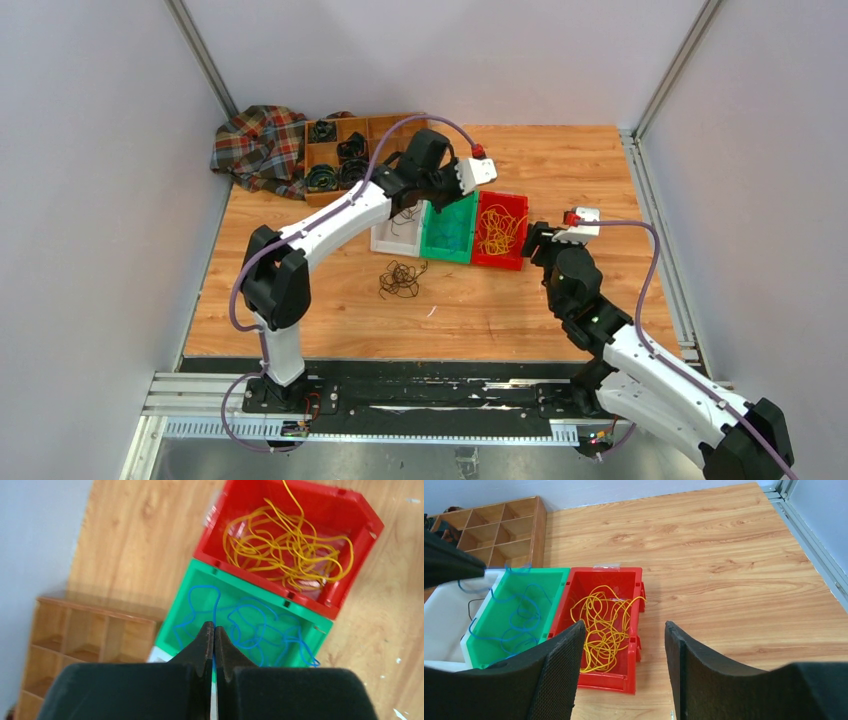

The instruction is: Untangle the cables

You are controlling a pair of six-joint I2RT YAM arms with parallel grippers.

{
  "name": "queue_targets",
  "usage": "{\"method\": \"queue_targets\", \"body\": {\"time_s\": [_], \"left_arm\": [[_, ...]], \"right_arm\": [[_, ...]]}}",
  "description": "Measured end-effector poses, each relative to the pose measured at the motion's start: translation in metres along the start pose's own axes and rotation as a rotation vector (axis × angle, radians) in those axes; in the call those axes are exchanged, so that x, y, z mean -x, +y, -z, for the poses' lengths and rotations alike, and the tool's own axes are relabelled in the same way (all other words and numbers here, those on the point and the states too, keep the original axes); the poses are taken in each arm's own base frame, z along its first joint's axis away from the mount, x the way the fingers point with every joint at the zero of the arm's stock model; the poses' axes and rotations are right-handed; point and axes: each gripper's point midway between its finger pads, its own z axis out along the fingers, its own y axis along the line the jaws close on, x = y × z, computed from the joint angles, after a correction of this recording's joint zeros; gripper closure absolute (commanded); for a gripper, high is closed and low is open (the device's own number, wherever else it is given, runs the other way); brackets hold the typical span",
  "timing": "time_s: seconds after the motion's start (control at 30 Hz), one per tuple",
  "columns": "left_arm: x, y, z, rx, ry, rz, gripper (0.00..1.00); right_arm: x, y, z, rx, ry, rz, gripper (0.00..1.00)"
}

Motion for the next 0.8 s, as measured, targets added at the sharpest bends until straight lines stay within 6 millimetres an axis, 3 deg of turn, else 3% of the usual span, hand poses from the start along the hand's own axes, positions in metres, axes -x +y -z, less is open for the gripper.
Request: {"method": "queue_targets", "body": {"time_s": [0.2,0.47,0.53,0.67,0.8], "left_arm": [[-0.03,-0.031,-0.012,-0.062,0.097,0.039,1.0],[-0.061,-0.047,-0.031,-0.097,0.172,0.067,0.99],[-0.073,-0.052,-0.04,-0.113,0.198,0.076,0.84],[-0.093,-0.055,-0.053,-0.121,0.272,0.082,0.4],[-0.09,-0.041,-0.053,-0.107,0.298,0.074,0.27]], "right_arm": [[-0.001,-0.001,0.002,0.001,0.006,-0.002,0.41],[-0.007,-0.002,0.003,0.003,0.036,0.015,0.42],[-0.006,-0.001,0.004,0.008,0.037,0.014,0.43],[0.0,0.001,0.004,0.015,0.035,0.01,0.43],[0.004,0.005,0.004,0.033,0.036,0.008,0.44]]}}
